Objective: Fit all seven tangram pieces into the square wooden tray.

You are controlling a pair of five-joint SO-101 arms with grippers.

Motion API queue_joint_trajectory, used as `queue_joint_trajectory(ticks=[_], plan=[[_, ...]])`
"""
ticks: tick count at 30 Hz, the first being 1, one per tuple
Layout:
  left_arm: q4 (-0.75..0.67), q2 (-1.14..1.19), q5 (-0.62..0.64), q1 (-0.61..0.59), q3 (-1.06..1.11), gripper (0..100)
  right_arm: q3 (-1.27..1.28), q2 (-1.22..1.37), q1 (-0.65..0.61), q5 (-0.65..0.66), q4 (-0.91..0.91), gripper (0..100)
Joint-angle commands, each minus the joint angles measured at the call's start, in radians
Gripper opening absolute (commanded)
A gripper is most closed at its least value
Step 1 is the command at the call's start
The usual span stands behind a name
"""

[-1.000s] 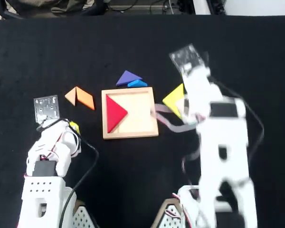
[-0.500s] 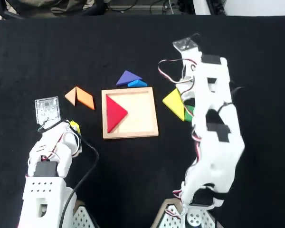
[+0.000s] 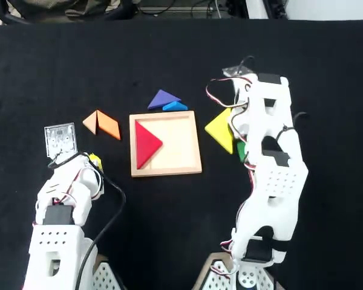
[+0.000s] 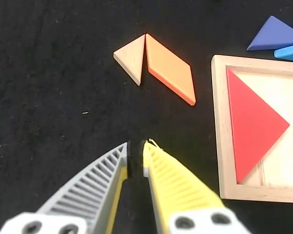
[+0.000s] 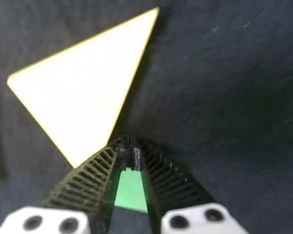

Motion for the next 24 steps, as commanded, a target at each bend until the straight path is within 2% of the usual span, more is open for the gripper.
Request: queue_joint_trajectory(ticks=[1, 7, 11, 18, 24], plan=[[-0.020, -0.006, 0.006, 0.013, -0.010, 7, -0.039, -0.012, -0.077, 0.071, 0.084, 1.1], [-0.020, -0.006, 0.005, 0.013, -0.008, 7, -0.111, -0.127, -0.044, 0.137, 0.095, 1.1], [-0.087, 0.002, 0.005, 0.015, 0.013, 7, -0.171, -0.170, -0.040, 0.129, -0.032, 1.1], [-0.103, -0.005, 0.006, 0.013, 0.027, 7, -0.153, -0.062, -0.106, 0.130, -0.359, 1.1], [-0.104, -0.006, 0.008, 0.013, 0.027, 7, -0.220, 0.067, -0.114, 0.132, -0.348, 1.1]])
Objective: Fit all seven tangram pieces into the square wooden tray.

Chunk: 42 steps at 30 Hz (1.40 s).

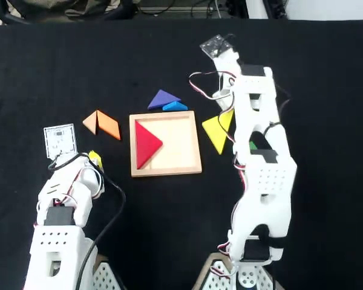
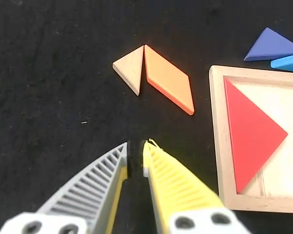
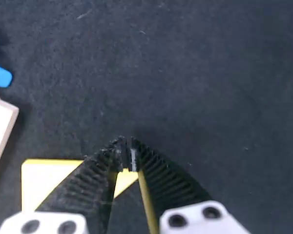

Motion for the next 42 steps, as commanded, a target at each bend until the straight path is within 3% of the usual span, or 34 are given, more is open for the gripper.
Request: queue_joint_trajectory(ticks=[1, 14, 21, 24, 27, 30, 36, 42], plan=[[-0.021, -0.006, 0.009, 0.013, -0.007, 7, -0.082, 0.033, -0.029, 0.009, 0.035, 1.1], [-0.021, -0.006, 0.009, 0.015, -0.005, 8, -0.294, 0.061, 0.069, 0.011, 0.651, 1.1], [-0.017, -0.006, 0.005, 0.015, -0.004, 8, -0.237, 0.013, 0.153, 0.011, 0.657, 1.1], [-0.018, -0.006, 0.005, 0.015, -0.004, 8, -0.166, -0.081, 0.126, 0.058, 0.657, 1.1], [-0.021, -0.006, 0.003, 0.013, -0.004, 8, 0.085, -0.206, 0.060, 0.158, 0.657, 1.1], [-0.021, -0.006, 0.003, 0.013, -0.004, 8, 0.384, -0.369, 0.018, 0.256, 0.555, 1.1], [-0.017, -0.006, 0.003, 0.015, -0.002, 8, 0.908, -0.685, -0.011, 0.305, 0.075, 1.1], [-0.020, -0.006, 0.003, 0.015, 0.005, 8, 0.935, -0.671, -0.006, 0.316, 0.006, 1.1]])
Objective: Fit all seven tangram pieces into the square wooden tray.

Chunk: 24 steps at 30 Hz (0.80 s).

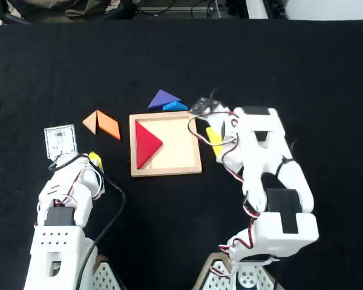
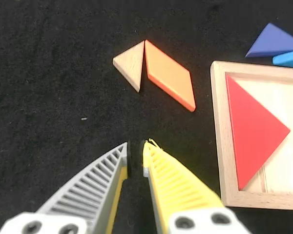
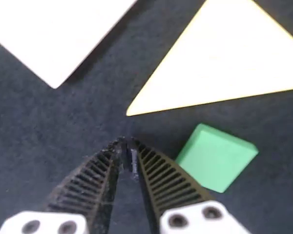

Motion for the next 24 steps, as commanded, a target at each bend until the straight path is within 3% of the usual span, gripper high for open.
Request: queue_joint_trajectory(ticks=[1, 10, 15, 19, 24], plan=[[-0.020, -0.006, 0.003, 0.015, -0.005, 8, -0.035, 0.001, -0.003, 0.011, -0.023, 1.1], [-0.021, -0.006, 0.003, 0.015, -0.005, 8, -0.259, 0.245, -0.057, 0.005, 0.054, 1.1], [-0.021, -0.006, 0.003, 0.015, -0.005, 8, -0.363, 0.254, -0.149, -0.117, 0.035, 1.1], [-0.021, -0.006, 0.003, 0.015, -0.005, 8, -0.430, 0.272, -0.146, -0.167, -0.057, 1.1], [-0.021, -0.006, 0.003, 0.015, -0.005, 8, -0.464, 0.257, -0.153, -0.219, -0.040, 1.1]])
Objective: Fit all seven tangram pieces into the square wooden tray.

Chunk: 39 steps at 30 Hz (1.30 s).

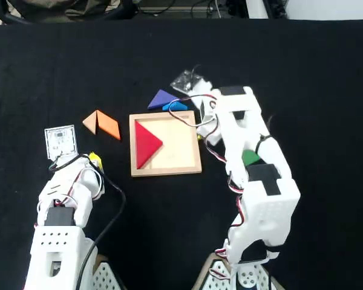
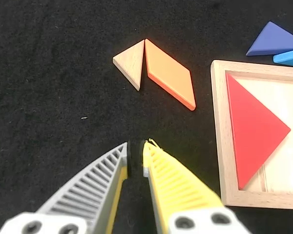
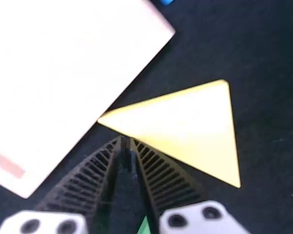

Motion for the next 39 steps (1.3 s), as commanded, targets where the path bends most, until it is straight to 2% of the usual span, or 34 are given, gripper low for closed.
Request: queue_joint_trajectory(ticks=[1, 5, 9, 12, 15, 17, 21, 28, 34, 39], plan=[[-0.021, -0.006, 0.003, 0.015, -0.008, 8, -0.076, -0.059, -0.015, -0.025, 0.038, 1.1], [-0.021, -0.006, 0.003, 0.015, -0.008, 8, -0.122, -0.166, 0.032, -0.025, 0.121, 1.1], [-0.021, -0.006, 0.003, 0.016, -0.008, 8, -0.119, -0.173, 0.040, 0.000, 0.052, 2.5], [-0.021, -0.006, 0.003, 0.016, -0.008, 8, -0.156, -0.131, 0.035, 0.057, 0.043, 13.6], [-0.021, -0.006, 0.002, 0.015, -0.007, 8, -0.271, -0.044, 0.069, 0.049, 0.011, 24.0], [-0.021, -0.006, 0.002, 0.015, -0.007, 8, -0.372, 0.047, 0.095, -0.018, -0.021, 20.1], [-0.023, -0.006, 0.002, 0.016, -0.007, 8, -0.582, 0.262, 0.107, -0.078, 0.002, 1.3], [-0.023, -0.006, 0.002, 0.016, -0.007, 8, -0.963, 0.552, 0.092, -0.075, 0.328, 3.1], [-0.025, -0.006, 0.002, 0.016, -0.008, 8, -1.237, 0.694, 0.137, 0.048, 0.657, 1.1], [-0.025, -0.006, 0.002, 0.016, -0.008, 8, -1.257, 0.685, 0.227, 0.015, 0.678, 1.1]])
